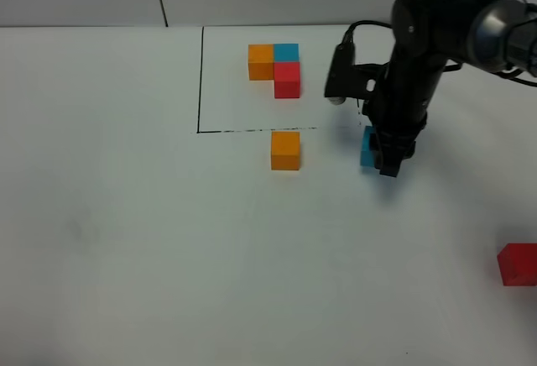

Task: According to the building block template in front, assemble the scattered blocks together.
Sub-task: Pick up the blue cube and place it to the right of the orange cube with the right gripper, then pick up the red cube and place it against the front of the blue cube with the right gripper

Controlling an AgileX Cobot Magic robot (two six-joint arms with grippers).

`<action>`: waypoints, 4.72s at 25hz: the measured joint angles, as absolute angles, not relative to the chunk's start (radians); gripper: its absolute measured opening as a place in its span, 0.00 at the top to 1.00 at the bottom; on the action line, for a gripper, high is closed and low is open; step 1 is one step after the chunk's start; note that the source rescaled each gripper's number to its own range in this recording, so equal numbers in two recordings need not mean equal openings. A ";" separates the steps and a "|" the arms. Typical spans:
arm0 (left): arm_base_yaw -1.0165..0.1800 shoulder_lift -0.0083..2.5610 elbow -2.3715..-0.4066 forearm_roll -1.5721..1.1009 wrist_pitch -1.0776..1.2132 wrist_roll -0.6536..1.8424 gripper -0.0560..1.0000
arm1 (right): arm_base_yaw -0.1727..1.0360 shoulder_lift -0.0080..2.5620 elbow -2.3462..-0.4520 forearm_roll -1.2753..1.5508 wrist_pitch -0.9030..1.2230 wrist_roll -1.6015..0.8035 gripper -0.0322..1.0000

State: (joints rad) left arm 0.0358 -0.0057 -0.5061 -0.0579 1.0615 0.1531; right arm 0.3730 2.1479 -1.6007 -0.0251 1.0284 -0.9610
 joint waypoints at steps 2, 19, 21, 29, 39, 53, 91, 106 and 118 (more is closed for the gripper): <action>0.036 -0.006 -0.506 -0.058 1.061 0.153 0.09 | 0.391 2.200 -1.675 -0.030 1.058 -0.963 0.95; 0.036 -0.006 -0.506 -0.058 1.061 0.153 0.09 | 0.456 2.357 -1.860 -0.023 1.104 -1.001 0.95; 0.036 -0.006 -0.506 -0.058 1.061 0.153 0.09 | 0.460 2.358 -1.860 -0.020 1.087 -1.001 0.95; 0.036 -0.006 -0.506 -0.058 1.061 0.153 0.09 | 0.470 2.363 -1.860 0.000 1.065 -1.003 0.95; 0.036 -0.006 -0.506 -0.058 1.061 0.153 0.09 | 0.485 2.365 -1.861 0.025 1.056 -1.002 0.95; 0.036 -0.006 -0.506 -0.058 1.061 0.153 0.09 | 0.488 2.393 -1.872 0.029 1.052 -1.017 0.95; 0.036 -0.006 -0.506 -0.058 1.061 0.153 0.09 | 0.490 2.393 -1.872 0.032 1.054 -1.119 0.95; 0.036 -0.006 -0.506 -0.058 1.061 0.153 0.09 | 0.483 2.388 -1.884 0.053 1.048 -1.109 0.48; 0.036 -0.006 -0.506 -0.058 1.061 0.153 0.09 | 0.314 2.148 -1.669 0.062 1.024 -0.807 0.27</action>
State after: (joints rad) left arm 0.0358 -0.0057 -0.5061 -0.0579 1.0615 0.1531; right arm 0.3143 2.1479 -1.6695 0.0623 1.0240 -0.8068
